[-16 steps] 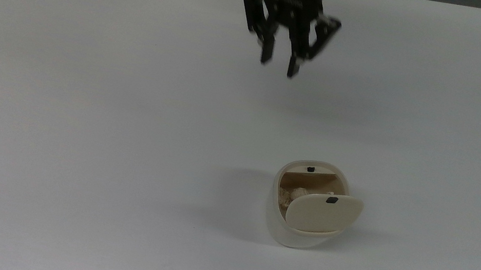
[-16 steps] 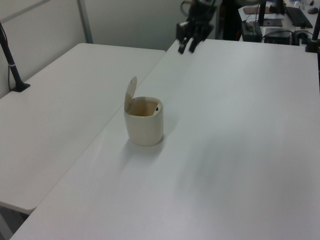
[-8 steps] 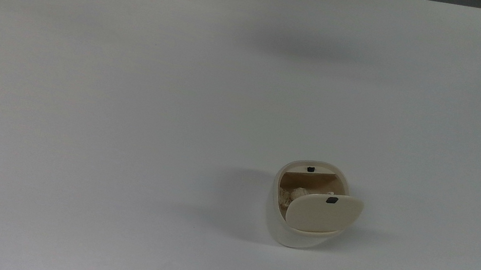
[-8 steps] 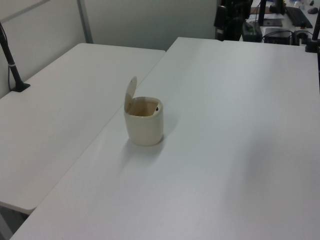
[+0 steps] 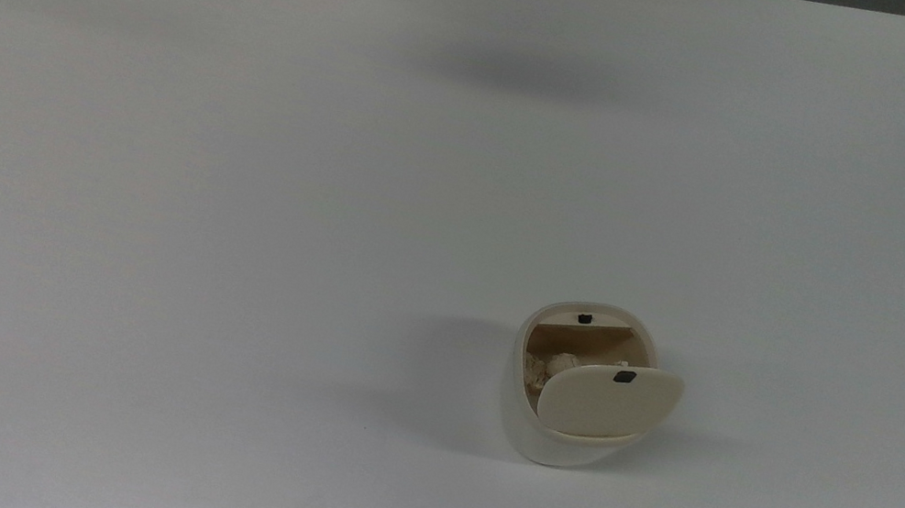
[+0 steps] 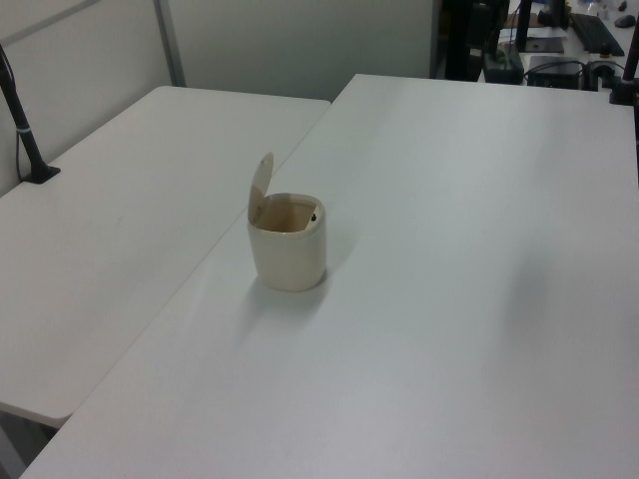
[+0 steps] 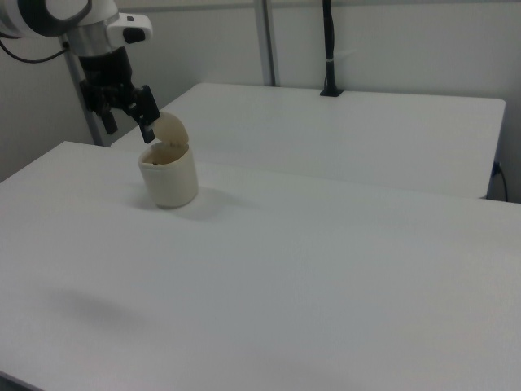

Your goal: Open the trash bin

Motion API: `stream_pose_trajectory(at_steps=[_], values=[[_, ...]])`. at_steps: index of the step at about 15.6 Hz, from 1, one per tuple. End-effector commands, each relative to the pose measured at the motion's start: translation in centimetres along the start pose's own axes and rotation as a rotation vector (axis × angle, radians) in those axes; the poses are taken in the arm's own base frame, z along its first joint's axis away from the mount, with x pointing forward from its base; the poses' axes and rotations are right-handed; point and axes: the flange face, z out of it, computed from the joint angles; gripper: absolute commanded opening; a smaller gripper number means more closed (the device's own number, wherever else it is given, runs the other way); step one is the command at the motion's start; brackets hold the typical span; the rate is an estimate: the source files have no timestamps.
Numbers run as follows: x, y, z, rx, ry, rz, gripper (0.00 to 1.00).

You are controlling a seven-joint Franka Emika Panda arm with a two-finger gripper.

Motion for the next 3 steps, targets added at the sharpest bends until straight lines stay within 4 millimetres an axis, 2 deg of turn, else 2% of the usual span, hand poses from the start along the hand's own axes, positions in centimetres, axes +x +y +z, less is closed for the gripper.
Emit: stream_pose_trajectory(at_steps=[1,3], values=[[0.0,0.18,0.08,0.01,0.008,-0.084,1.0],[-0.06,0.33,0.13,0.011,0.002,-0.107,1.0]])
